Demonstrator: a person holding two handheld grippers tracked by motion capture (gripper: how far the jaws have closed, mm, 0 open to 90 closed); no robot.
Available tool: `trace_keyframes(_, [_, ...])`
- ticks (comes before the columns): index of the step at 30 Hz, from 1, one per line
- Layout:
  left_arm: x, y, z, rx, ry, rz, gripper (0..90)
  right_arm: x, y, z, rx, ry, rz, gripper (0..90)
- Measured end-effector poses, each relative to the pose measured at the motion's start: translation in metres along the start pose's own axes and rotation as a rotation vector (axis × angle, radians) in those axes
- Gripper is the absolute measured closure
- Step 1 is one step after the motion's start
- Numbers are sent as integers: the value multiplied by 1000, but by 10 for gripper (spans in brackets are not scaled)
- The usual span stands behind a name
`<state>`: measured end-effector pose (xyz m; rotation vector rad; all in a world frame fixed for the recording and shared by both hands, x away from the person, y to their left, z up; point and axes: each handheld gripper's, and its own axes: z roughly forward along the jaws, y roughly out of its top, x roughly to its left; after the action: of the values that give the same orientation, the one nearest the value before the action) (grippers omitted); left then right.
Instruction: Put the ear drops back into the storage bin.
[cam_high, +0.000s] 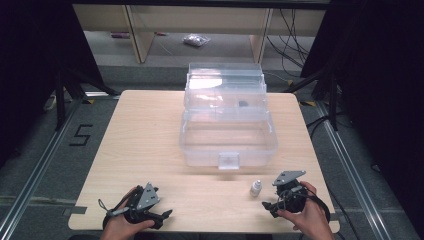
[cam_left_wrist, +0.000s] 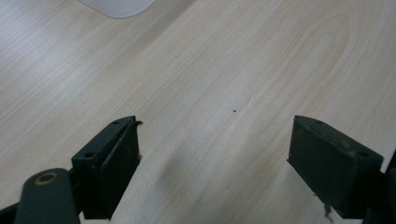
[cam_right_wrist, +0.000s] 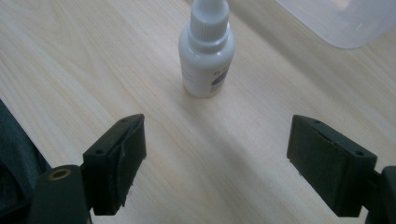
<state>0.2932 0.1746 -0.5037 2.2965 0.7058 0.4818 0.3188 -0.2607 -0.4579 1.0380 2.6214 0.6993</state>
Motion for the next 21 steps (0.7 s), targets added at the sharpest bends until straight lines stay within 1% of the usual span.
trace_keyframes(1, [0, 0, 0, 3, 0, 3, 159, 1, 2, -1, 9, 8, 8, 206])
trace_keyframes(2, [0, 0, 0, 0, 0, 2, 159, 0, 4, 0, 6, 7, -5, 206])
trace_keyframes(3, [0, 0, -1, -2, -5, -2, 159, 0, 6, -1, 14, 4, 0, 207])
trace_keyframes(4, [0, 0, 0, 1, 1, 0, 159, 0, 8, -2, 19, 10, -4, 207])
trace_keyframes(6, [0, 0, 0, 2, -1, 2, 160, 0, 11, -3, 23, 7, -14, 207])
trace_keyframes(7, [0, 0, 0, 1, 1, 3, 159, 0, 13, -4, 31, 16, -6, 207])
trace_keyframes(8, [0, 0, 0, -2, -1, 2, 160, 0, 15, -4, 35, 12, -12, 207])
trace_keyframes(9, [0, 0, 0, 2, 1, 2, 159, -1, 16, -4, 36, 18, -26, 207])
trace_keyframes(10, [0, 0, 0, -5, 0, -5, 160, -1, 18, -5, 40, 17, -25, 207])
trace_keyframes(11, [0, 0, 0, -3, 0, -3, 160, 0, 19, -4, 41, 15, -20, 206])
trace_keyframes(12, [0, 0, 0, -3, 1, -3, 159, -1, 20, -4, 41, 22, -37, 206])
trace_keyframes(13, [0, 0, 0, 2, 1, 4, 160, 0, 20, -3, 48, 24, -26, 206])
trace_keyframes(14, [0, 0, 0, -2, 1, -2, 160, 0, 22, -4, 56, 27, -23, 206])
trace_keyframes(15, [-1, 0, 0, -4, -2, -18, 160, -1, 23, -2, 50, 27, -48, 206])
trace_keyframes(16, [-2, 0, 0, -5, -3, -22, 160, -1, 24, -3, 56, 27, -37, 206])
trace_keyframes(17, [-1, 0, 0, -5, -2, -20, 160, 0, 26, -3, 63, 28, -37, 206])
trace_keyframes(18, [0, 0, 0, 0, 0, 2, 160, 0, 27, -2, 66, 32, -42, 209])
trace_keyframes(20, [-1, 0, 0, -2, -1, -9, 160, 1, 32, -1, 81, 25, -48, 215])
trace_keyframes(21, [-2, -1, 0, -7, -12, -29, 160, 1, 34, -1, 83, 34, -55, 223])
